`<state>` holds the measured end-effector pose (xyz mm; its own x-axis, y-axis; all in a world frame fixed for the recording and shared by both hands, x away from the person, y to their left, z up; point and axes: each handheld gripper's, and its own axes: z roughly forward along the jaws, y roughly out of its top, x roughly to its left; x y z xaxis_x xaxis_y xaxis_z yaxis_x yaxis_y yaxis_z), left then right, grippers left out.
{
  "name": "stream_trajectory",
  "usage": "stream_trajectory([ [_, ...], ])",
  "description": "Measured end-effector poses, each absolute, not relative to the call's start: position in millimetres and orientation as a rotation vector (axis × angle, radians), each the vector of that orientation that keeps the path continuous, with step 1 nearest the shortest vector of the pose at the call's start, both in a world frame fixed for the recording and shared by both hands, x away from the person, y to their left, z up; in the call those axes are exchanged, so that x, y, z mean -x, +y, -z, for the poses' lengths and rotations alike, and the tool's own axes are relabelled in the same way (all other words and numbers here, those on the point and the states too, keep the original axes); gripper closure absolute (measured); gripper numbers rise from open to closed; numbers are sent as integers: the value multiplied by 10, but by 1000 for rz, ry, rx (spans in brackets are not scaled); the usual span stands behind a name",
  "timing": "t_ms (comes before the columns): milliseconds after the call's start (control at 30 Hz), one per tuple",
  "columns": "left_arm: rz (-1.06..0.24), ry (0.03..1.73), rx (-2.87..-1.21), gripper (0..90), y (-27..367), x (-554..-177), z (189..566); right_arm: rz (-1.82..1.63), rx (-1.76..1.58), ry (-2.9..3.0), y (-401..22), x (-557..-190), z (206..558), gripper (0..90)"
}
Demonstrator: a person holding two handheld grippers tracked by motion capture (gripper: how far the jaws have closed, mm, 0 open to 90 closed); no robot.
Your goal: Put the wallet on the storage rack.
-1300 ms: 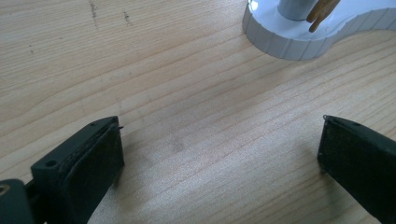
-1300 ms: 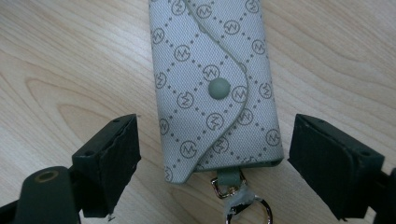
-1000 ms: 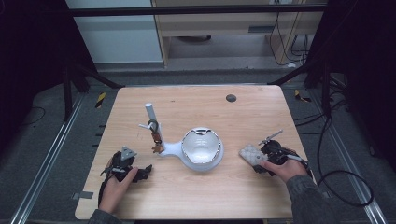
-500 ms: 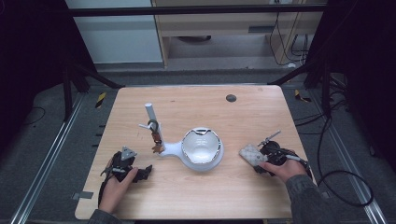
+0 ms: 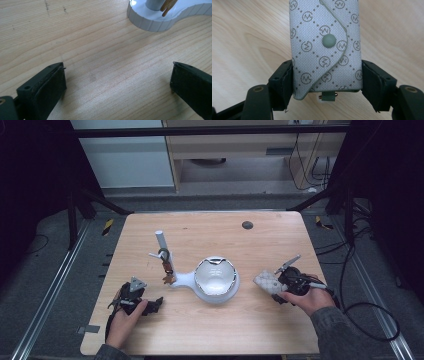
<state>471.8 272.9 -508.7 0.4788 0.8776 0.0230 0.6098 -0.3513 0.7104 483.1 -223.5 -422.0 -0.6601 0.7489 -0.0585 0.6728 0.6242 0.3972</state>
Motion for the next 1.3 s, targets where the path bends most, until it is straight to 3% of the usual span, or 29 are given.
stream_trajectory([
  [333,-539,1226,-2086,0,2728,-4716,5086,-534,-1000,2627,-2000,-4643,3617,317],
  [600,-539,1227,-2083,0,2727,-4716,5087,-519,-898,2656,-1737,-4598,3398,317],
  [1300,-539,1225,-2080,0,2729,-4718,5089,-542,-763,2718,-1293,-4564,3353,319],
])
